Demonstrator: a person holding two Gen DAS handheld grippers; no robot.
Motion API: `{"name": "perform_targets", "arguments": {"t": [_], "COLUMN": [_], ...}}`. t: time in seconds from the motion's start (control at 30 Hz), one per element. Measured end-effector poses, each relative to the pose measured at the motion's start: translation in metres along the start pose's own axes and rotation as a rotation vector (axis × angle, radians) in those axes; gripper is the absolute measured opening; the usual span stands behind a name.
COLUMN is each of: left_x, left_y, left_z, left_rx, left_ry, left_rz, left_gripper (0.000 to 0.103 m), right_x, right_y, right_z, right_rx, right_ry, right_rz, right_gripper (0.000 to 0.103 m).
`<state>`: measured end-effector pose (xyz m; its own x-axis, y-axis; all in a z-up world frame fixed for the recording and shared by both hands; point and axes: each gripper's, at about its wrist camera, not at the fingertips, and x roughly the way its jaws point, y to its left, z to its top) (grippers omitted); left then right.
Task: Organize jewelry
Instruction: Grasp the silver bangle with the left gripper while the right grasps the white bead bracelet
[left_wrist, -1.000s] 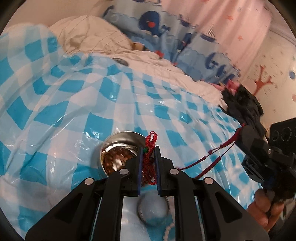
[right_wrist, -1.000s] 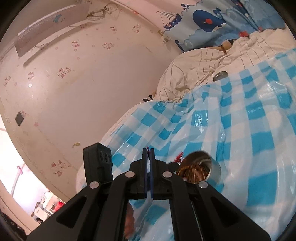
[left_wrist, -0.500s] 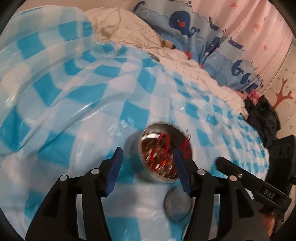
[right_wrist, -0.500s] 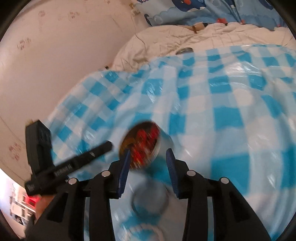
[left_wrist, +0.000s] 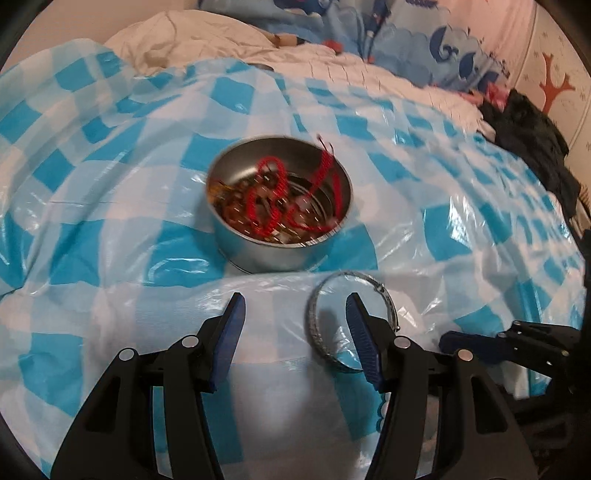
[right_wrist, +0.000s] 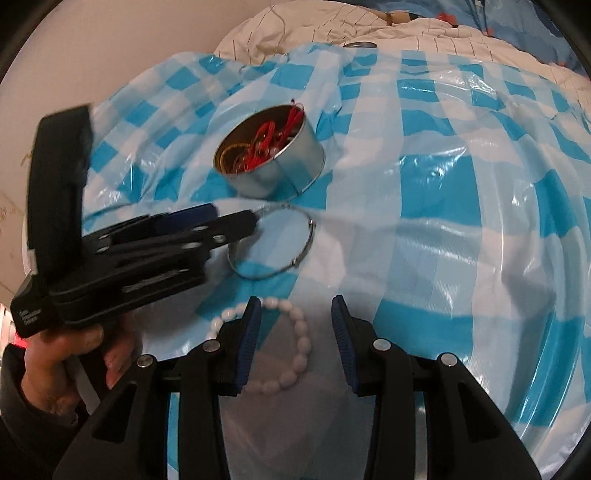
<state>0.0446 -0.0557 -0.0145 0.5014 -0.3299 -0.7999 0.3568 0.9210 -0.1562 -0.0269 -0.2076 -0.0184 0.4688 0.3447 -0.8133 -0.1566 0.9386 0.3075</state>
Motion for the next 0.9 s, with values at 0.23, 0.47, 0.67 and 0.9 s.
{"name": "perform_targets", "arguments": {"t": [0.23,0.47,0.67,0.9], "left_x": [0.009,0.0,-0.031,-0.042], "left_y": [-0.019,-0.012,0.023,0.037], "left_z": [-0.005,-0.011,-0.019,-0.026], "left_rx": [0.116,0.143,0.017,-0.017], "left_ry": [-0.003,0.018,-0.005,-0.019], "left_rz": [0.109,0.105,0.009,0.009], "left_gripper": [0.044,0.004,0.003,0.003], "right_x": [0.006,0.002,-0.013,-0.024], "right_y": [0.029,0.038,0.016,0.005], "right_z": [-0.011,-0.021,-0.019,-0.022], "right_rx": [-0.199,-0.231,-0.043,0.063], "right_ry": [-0.002,-0.026,-0.073,-0.126], "right_rz": [-0.149,-0.143,-0.001,0.057], "right_gripper": [0.038,0.008,0.008,0.008]}}
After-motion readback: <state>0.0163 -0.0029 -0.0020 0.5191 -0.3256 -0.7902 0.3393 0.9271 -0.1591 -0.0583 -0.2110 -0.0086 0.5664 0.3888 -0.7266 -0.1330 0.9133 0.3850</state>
